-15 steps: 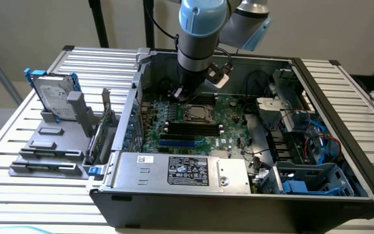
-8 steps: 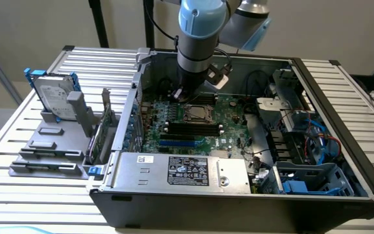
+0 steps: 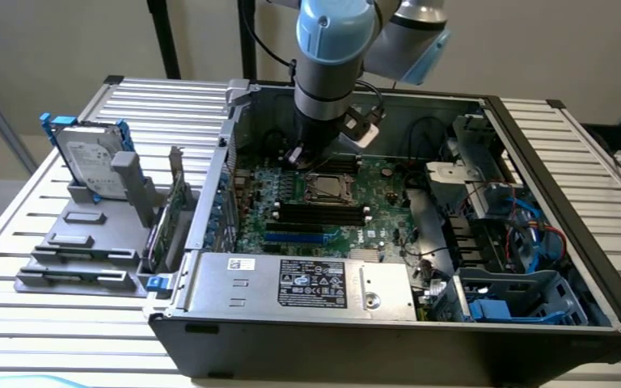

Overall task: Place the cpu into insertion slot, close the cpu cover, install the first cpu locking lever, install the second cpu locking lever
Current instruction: 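Install the first cpu locking lever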

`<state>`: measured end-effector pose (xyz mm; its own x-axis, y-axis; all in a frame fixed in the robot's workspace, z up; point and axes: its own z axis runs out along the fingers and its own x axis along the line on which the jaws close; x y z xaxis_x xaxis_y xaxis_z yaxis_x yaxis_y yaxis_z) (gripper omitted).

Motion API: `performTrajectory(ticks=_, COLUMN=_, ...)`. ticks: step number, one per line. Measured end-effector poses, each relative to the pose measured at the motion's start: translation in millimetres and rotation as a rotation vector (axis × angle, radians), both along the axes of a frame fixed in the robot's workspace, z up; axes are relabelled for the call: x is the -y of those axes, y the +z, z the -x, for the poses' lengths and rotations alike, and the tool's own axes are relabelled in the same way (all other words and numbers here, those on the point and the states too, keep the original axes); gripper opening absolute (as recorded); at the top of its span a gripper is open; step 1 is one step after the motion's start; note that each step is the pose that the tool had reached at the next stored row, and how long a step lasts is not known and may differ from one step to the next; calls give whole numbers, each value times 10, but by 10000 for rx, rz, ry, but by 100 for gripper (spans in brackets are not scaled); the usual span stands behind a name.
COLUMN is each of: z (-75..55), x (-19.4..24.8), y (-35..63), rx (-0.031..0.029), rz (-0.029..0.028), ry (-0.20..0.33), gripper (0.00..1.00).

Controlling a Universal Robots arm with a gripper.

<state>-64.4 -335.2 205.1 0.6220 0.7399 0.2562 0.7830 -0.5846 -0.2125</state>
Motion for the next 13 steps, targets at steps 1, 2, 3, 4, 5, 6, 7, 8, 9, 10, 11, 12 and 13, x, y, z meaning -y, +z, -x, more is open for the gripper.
performTrajectory(ticks=1, z=0, x=-6, y=-2, rx=1, rz=0, ry=1, gripper=11)
performTrajectory(ticks=2, z=-1, x=-10, y=-3, rx=1, rz=2, ry=1, gripper=11)
performTrajectory(ticks=3, z=-1, x=-11, y=-5, rx=0, rz=5, ry=2, gripper=11)
performTrajectory(ticks=4, z=-1, x=-11, y=-5, rx=-1, rz=13, ry=3, gripper=11)
performTrajectory(ticks=5, z=0, x=-11, y=-6, rx=0, rz=21, ry=1, gripper=11)
performTrajectory(ticks=6, z=0, x=-11, y=-7, rx=1, rz=29, ry=1, gripper=11)
performTrajectory(ticks=7, z=0, x=-11, y=-7, rx=1, rz=40, ry=1, gripper=11)
performTrajectory(ticks=8, z=0, x=-11, y=-7, rx=0, rz=52, ry=1, gripper=11)
performTrajectory(ticks=9, z=0, x=-11, y=-8, rx=0, rz=62, ry=1, gripper=11)
performTrajectory(ticks=10, z=-1, x=-12, y=-10, rx=0, rz=72, ry=1, gripper=11)
performTrajectory(ticks=11, z=-1, x=-12, y=-11, rx=0, rz=80, ry=0, gripper=11)
performTrajectory(ticks=12, z=-3, x=-12, y=-12, rx=0, rz=88, ry=0, gripper=11)
performTrajectory(ticks=13, z=-5, x=-12, y=-14, rx=1, rz=94, ry=0, gripper=11)
